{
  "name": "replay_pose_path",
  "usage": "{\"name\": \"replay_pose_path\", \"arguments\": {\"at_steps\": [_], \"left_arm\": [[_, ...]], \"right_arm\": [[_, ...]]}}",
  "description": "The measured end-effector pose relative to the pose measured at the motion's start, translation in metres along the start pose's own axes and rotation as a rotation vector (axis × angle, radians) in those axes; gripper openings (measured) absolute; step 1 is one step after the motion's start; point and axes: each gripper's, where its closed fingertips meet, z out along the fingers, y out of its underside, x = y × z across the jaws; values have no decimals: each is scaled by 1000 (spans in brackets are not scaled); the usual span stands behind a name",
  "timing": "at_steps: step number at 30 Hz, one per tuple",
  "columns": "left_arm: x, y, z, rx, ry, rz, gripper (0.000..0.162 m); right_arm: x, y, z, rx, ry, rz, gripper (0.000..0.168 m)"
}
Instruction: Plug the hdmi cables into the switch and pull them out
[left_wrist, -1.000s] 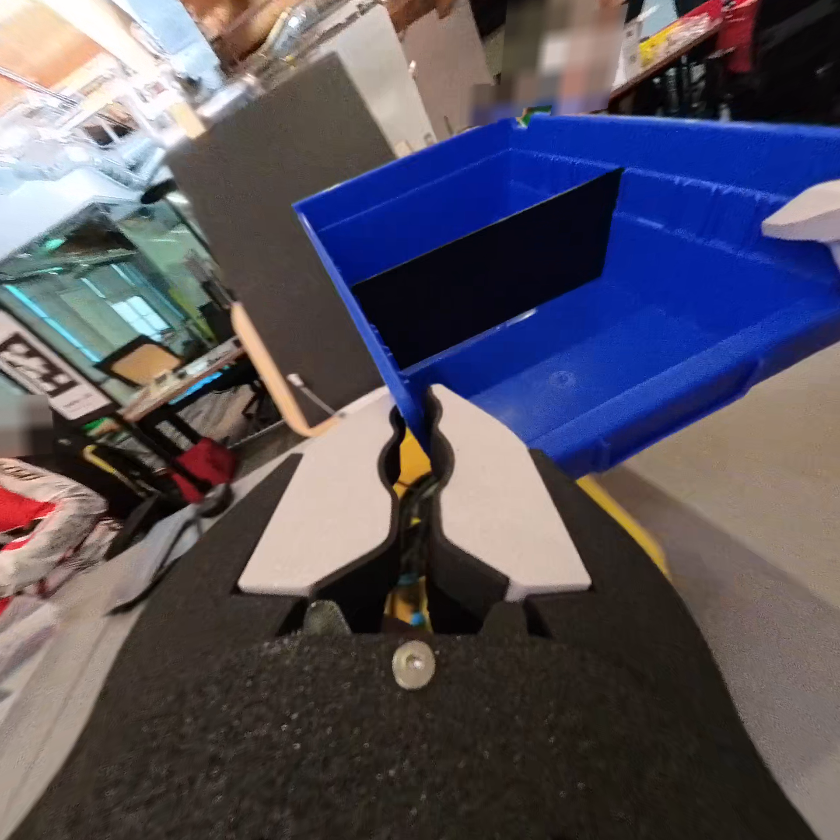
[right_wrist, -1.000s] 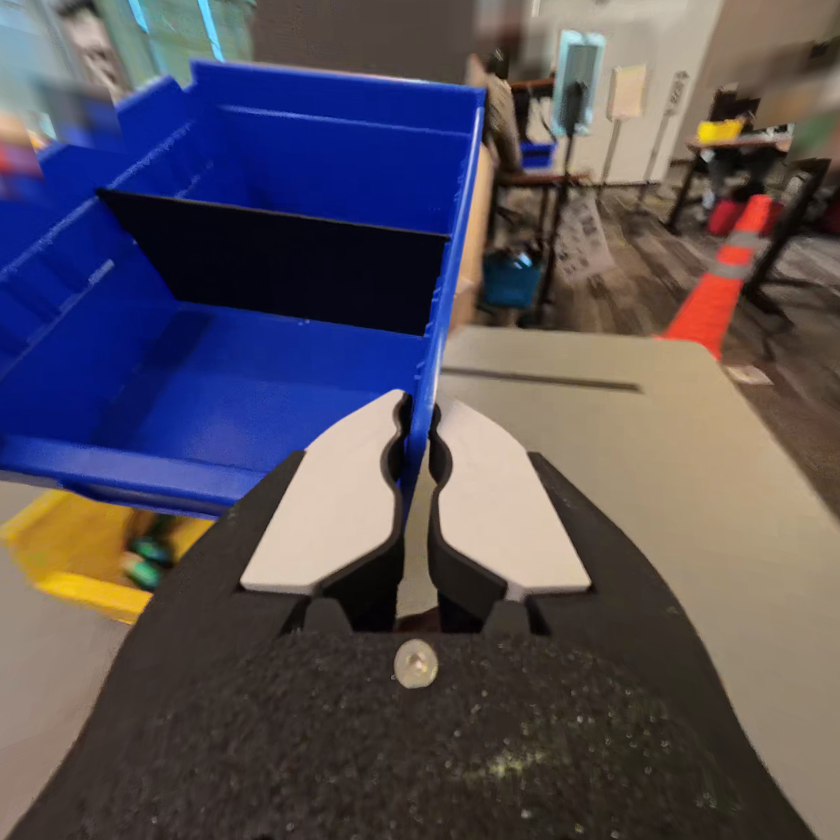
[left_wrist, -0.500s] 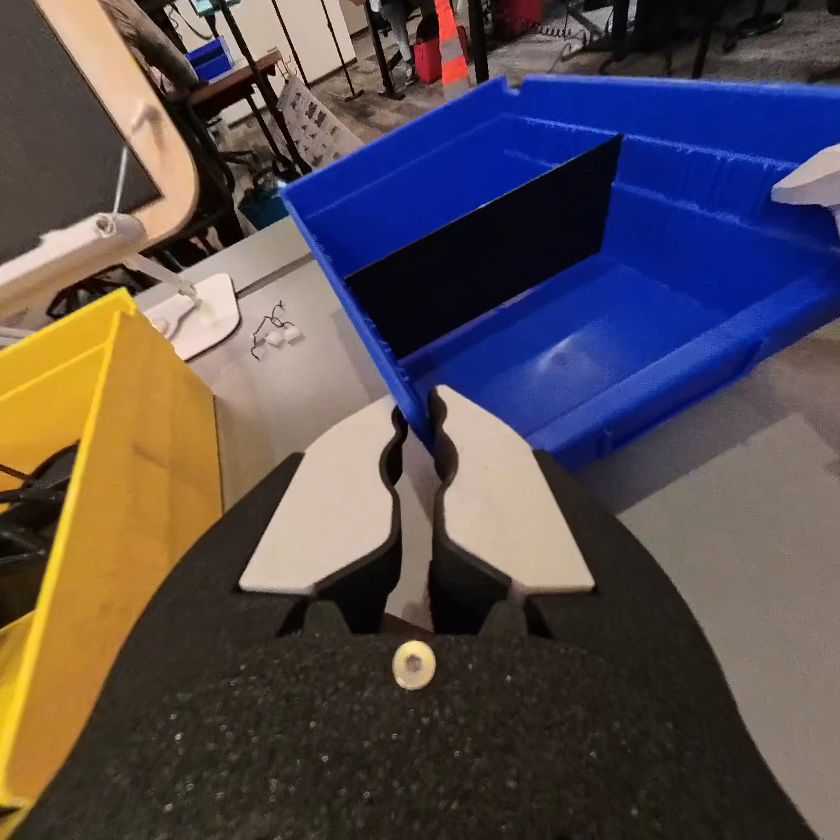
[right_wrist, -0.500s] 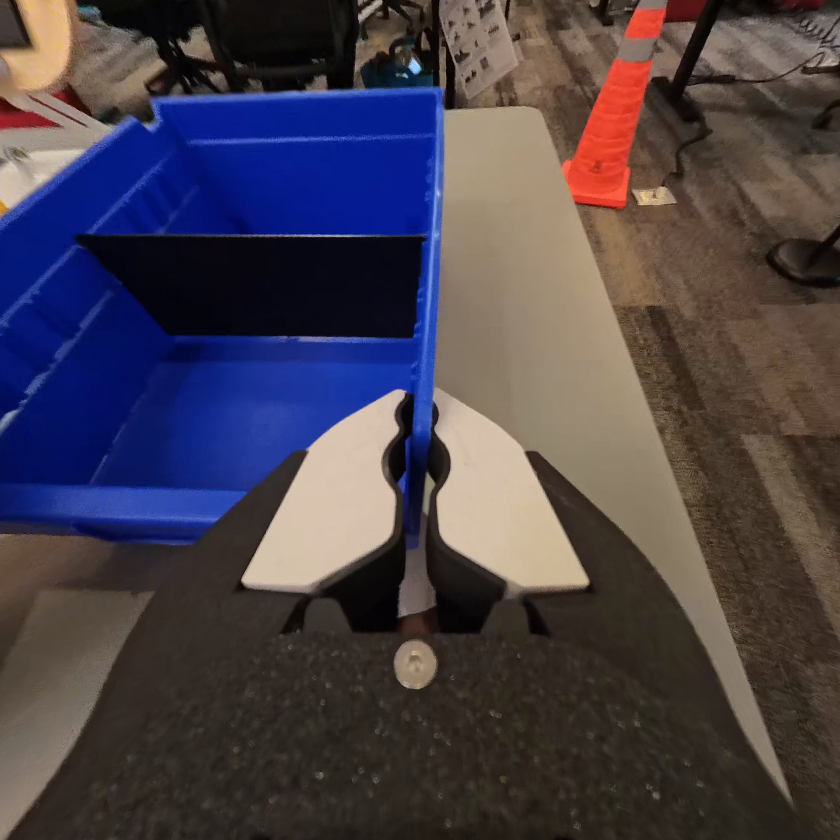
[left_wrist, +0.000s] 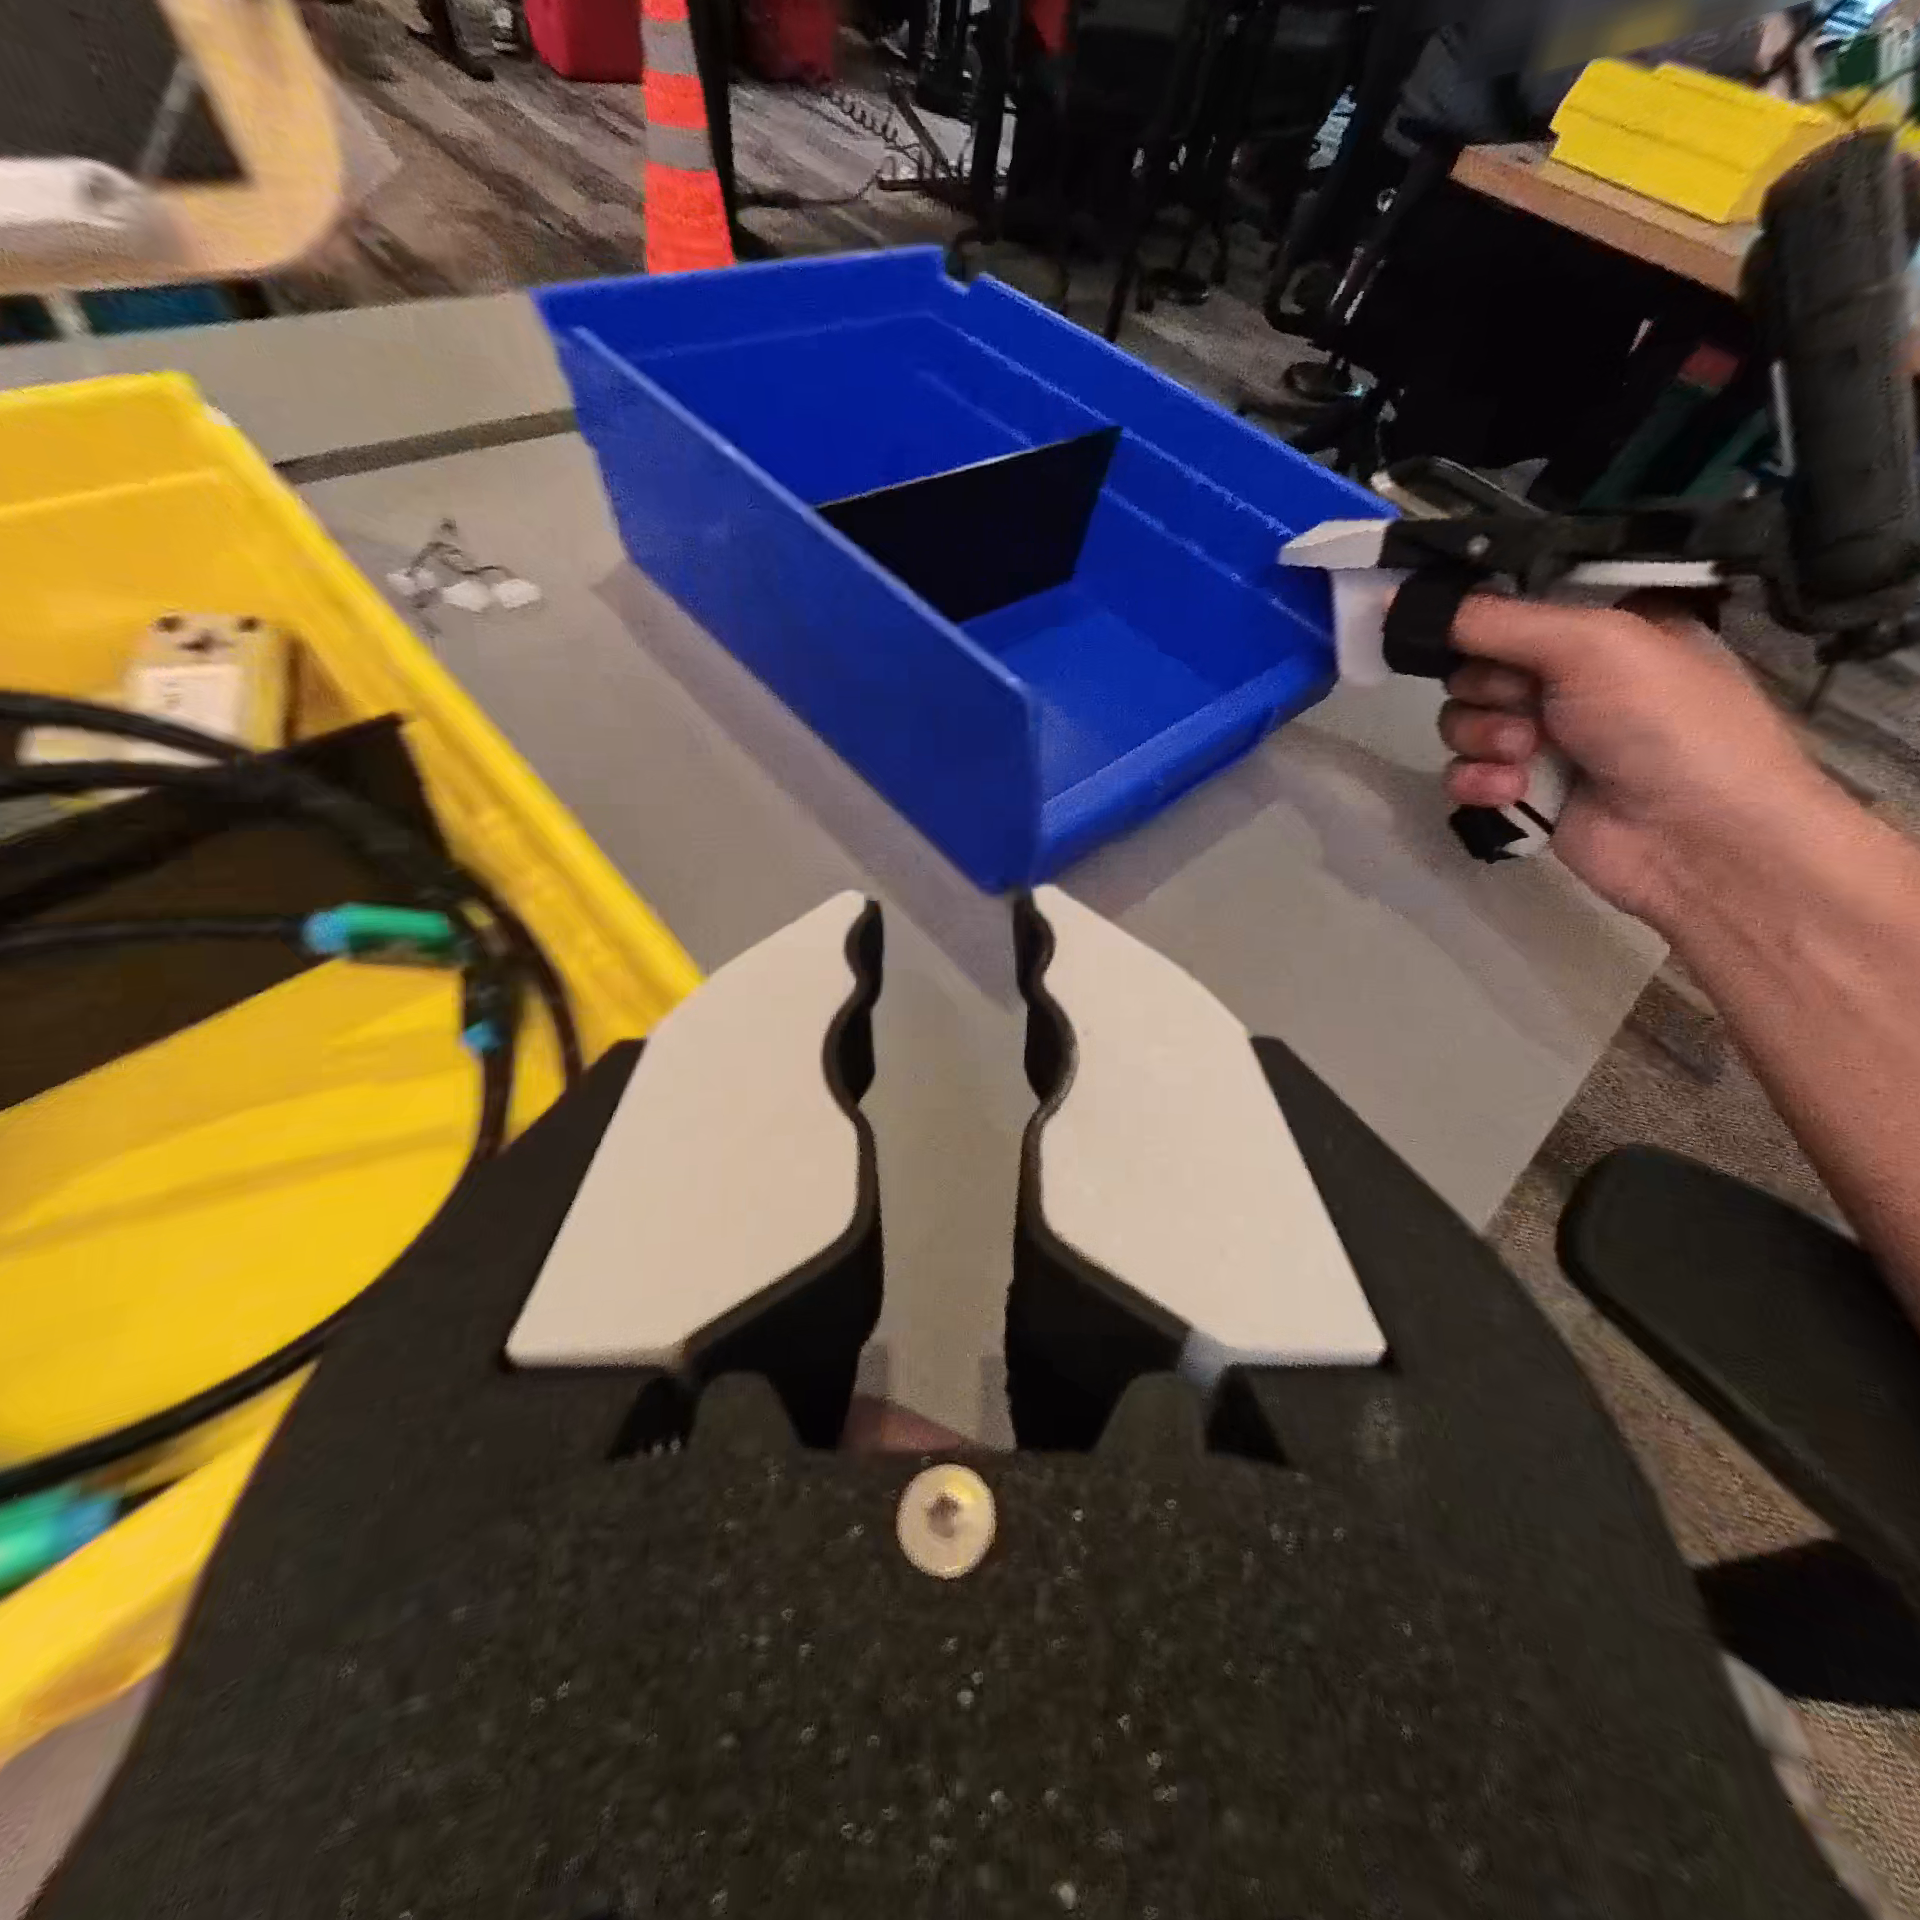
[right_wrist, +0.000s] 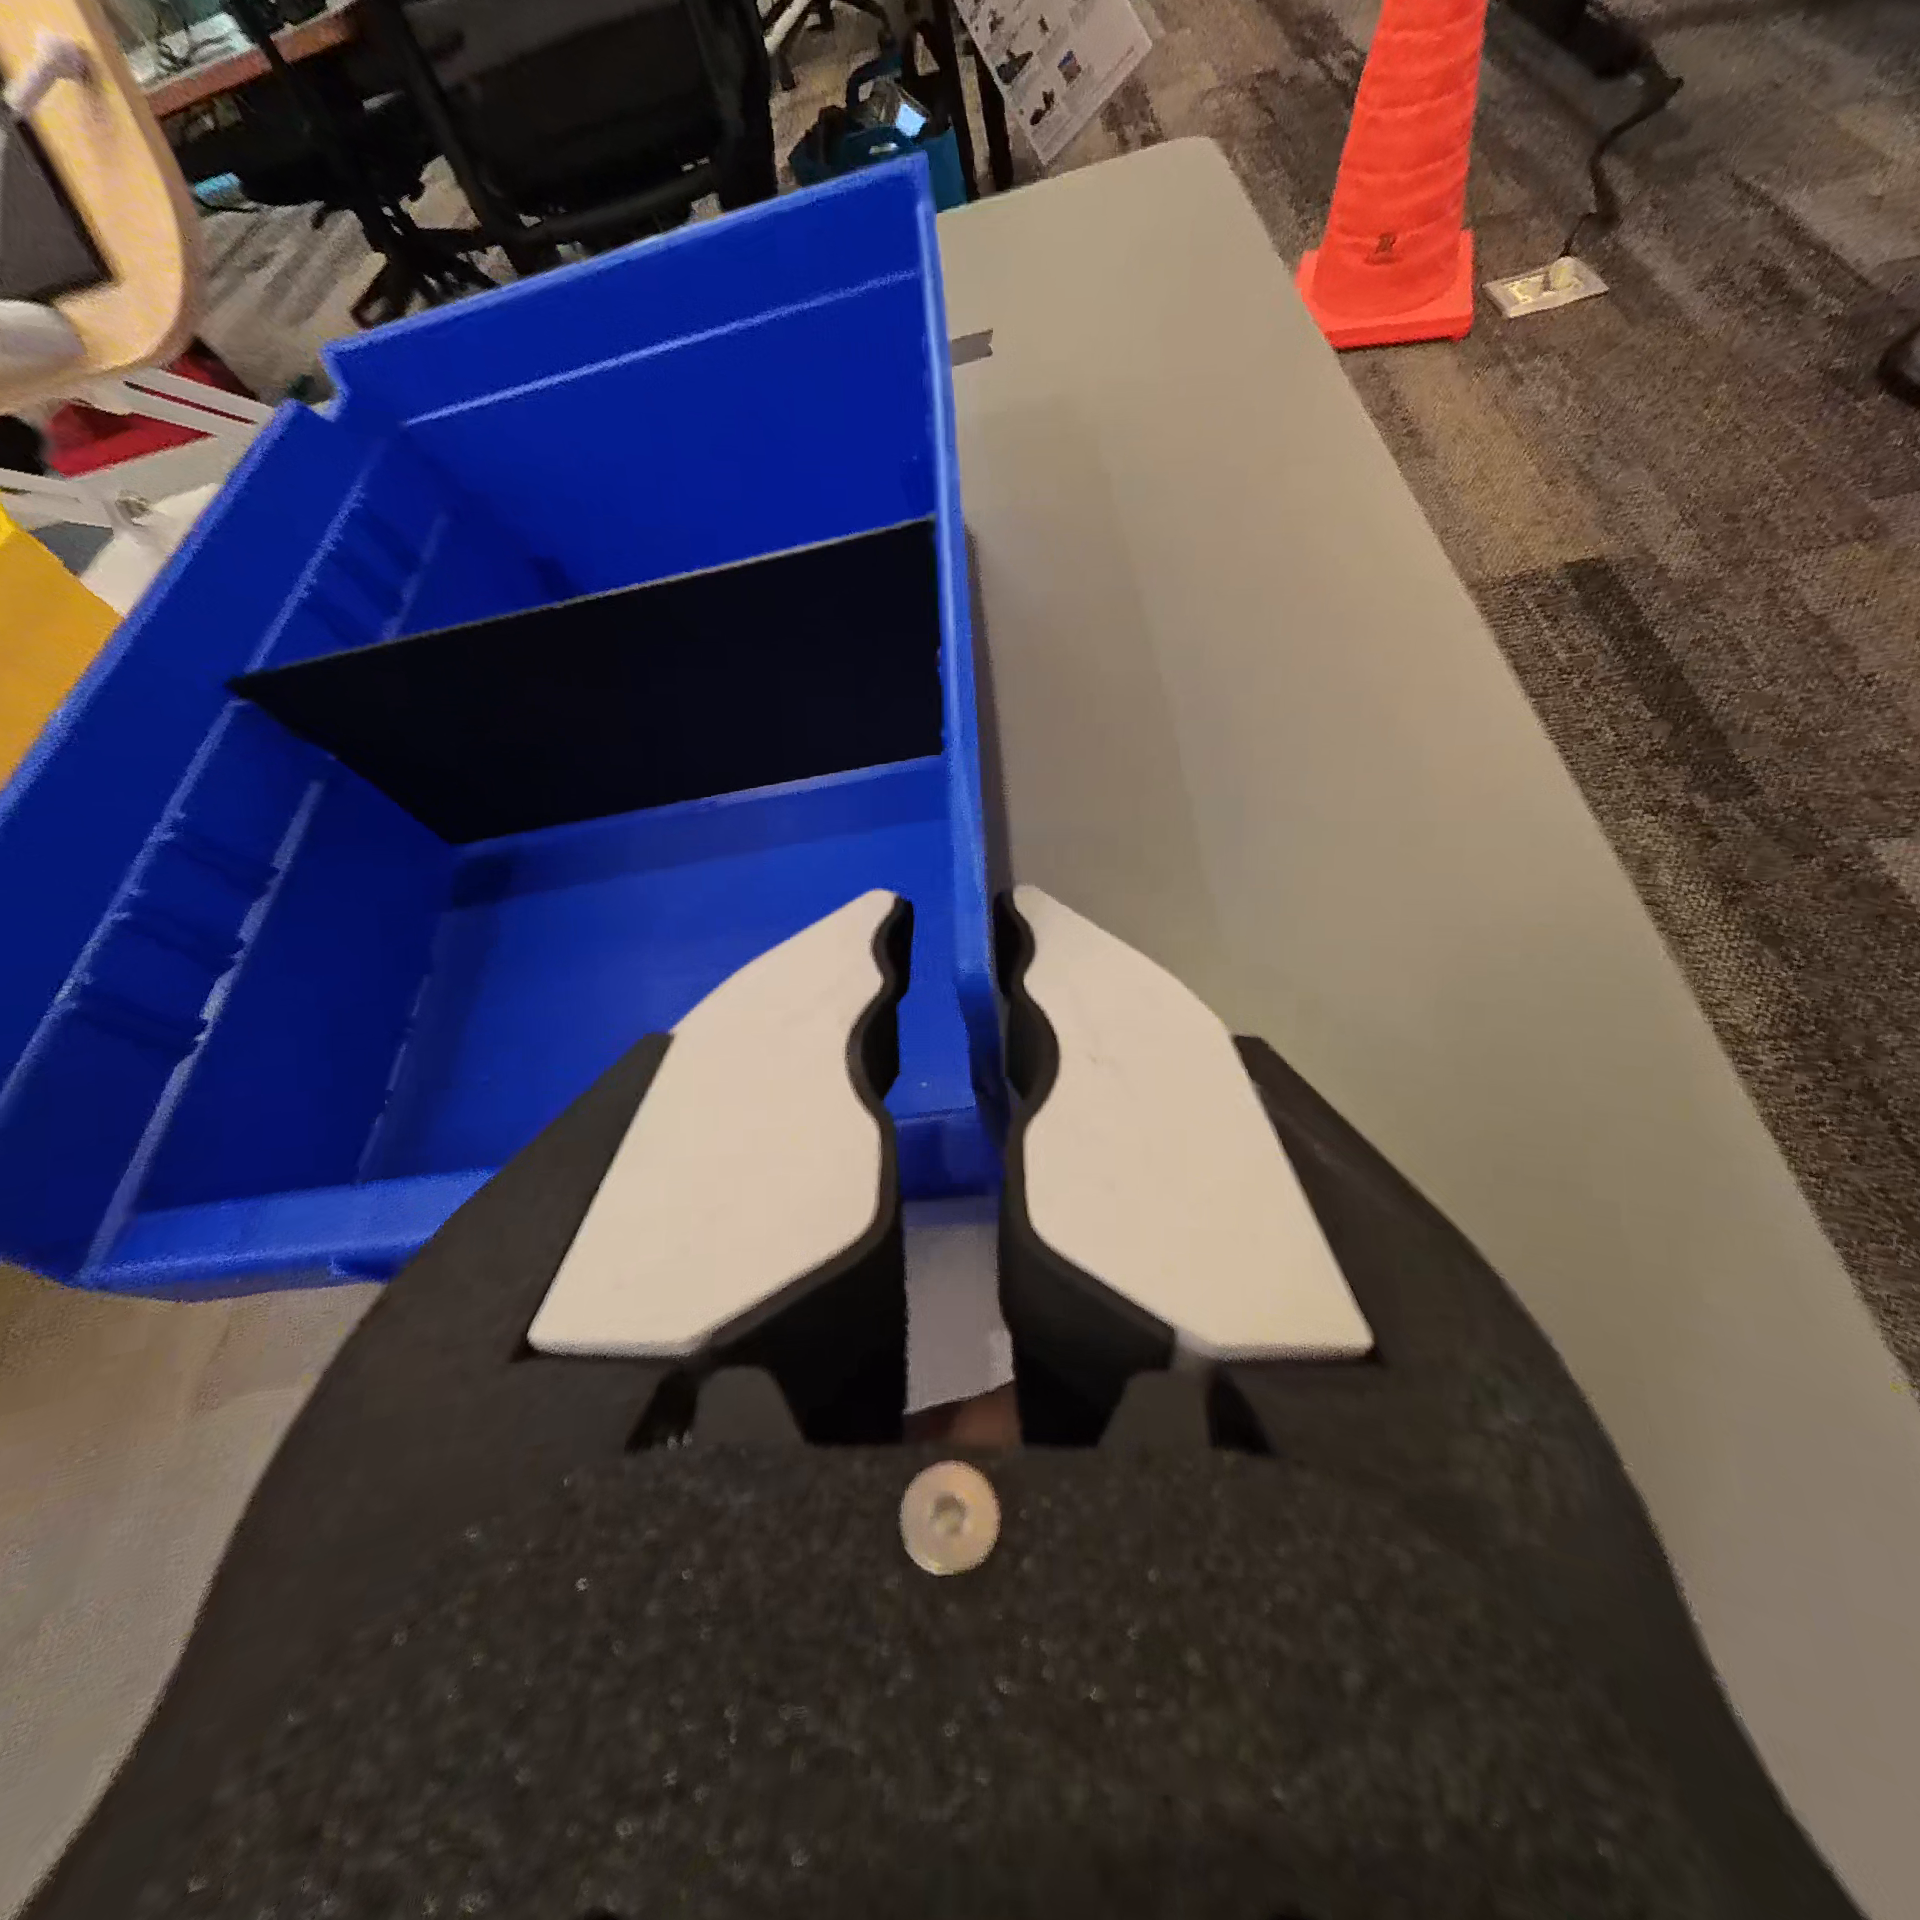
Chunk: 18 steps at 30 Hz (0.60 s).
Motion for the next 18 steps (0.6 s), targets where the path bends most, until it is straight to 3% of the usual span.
{"name": "replay_pose_path", "arguments": {"at_steps": [1,3,6,8,11,13,15,16,18], "left_arm": [[-17,0,-22,13,-29,-7,25],[-58,1,-65,64,-119,-22,27],[-131,19,-110,98,-294,-64,31],[-173,34,-126,122,-422,-72,35],[-214,49,-132,80,-615,61,42],[-217,60,-117,41,-561,13,40],[-223,73,-99,-21,-505,-64,35],[-224,76,-92,-39,-463,-93,40],[-226,73,-87,-44,-424,-134,25]], "right_arm": [[2,-2,-3,9,27,-19,14],[1,-10,-12,37,54,-55,16],[-30,-33,-35,103,67,-99,32],[-93,-43,-47,167,-30,-244,31],[-207,-16,-52,178,-207,-361,33],[-279,27,-45,119,-369,-339,45],[-312,63,-22,67,-333,-324,72],[-320,72,-12,62,-287,-310,70],[-331,79,0,66,-229,-300,55]]}}
